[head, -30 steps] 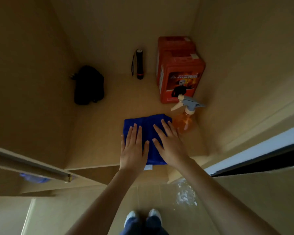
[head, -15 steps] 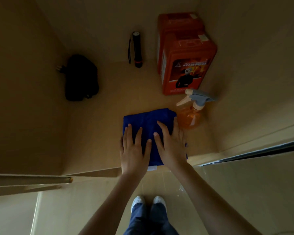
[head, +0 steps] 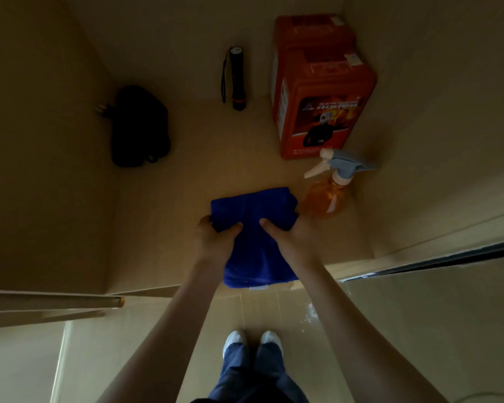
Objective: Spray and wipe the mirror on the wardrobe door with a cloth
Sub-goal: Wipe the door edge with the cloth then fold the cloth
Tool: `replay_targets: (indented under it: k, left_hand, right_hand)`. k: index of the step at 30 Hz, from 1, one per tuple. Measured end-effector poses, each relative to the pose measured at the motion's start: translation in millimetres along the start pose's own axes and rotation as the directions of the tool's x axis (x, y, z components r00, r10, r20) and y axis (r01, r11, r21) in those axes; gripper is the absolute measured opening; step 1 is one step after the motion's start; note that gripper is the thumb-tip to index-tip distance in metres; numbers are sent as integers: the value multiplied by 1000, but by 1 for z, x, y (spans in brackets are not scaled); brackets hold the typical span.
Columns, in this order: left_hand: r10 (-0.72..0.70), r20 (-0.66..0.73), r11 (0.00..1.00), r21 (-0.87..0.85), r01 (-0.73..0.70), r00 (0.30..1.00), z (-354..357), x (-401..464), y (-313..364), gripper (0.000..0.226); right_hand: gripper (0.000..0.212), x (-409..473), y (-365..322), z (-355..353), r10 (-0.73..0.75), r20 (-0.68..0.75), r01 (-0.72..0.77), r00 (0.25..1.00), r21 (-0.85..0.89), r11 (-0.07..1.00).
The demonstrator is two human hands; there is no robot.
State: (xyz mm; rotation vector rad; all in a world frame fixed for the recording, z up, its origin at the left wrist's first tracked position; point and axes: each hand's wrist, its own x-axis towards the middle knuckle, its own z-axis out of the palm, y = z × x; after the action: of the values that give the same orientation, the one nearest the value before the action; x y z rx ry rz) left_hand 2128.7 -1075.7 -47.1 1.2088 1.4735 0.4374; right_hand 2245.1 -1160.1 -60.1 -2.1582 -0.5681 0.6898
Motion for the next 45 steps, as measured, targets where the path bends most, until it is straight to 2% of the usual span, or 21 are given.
replay_targets:
  k: [3,6,9,12,14,18,24,28,33,36,41,45]
  left_hand:
    - [-11,54,999,-50,13,999,-4,-1,-2,27]
    - [125,18,992,-1,-125,992,-8,-10,-10,30]
    - [273,-4,961,46,-273,962,-12,-24,-18,29]
    - [390,-24,914,128,-385,920,-16,-42,-24,35]
    - [458,-61,874,213,-437,887,-19,-54,-28,38]
    - [575,-185,805,304,-509,797,-37,-77,-38,39]
    - [553,-316,827,318,-463,771,-88,-106,-51,49]
    - [587,-353,806,345,-482,729,-135,-123,-67,58]
    - [607,-351,795,301,-528,714,-210,-143,-96,57]
    - [656,-309,754,297,-585,689,-266,-150,-109,55]
    - [760,-255,650,335,-683,598,-350,-161,-98,52]
    - [818,-254,574,326,-751,516,-389,-164,-66,56]
  right_hand:
    - [59,4,1,-5,20,106,-28,994,68,997]
    - [45,3,2,-7,13,178,-35,984,122,992]
    - [48,-6,3,-3,-109,107,101,988,78,992]
    - [38,-20,3,0,-263,21,261,965,78,962]
    - [32,-30,0,0,-339,-13,339,941,47,940]
    - [37,-52,-11,11,-457,-12,456,889,85,886]
    - [69,-103,-45,37,-640,-23,638,768,129,760]
    - [60,-145,-64,62,-761,6,760,649,59,648]
    - [47,-208,-81,104,-848,-65,848,527,-34,529]
    - [46,-251,-96,131,-855,-101,855,509,-54,516]
    - [45,-308,-140,160,-853,-216,864,474,-73,498]
    - [41,-326,-189,162,-872,-318,903,372,-94,420]
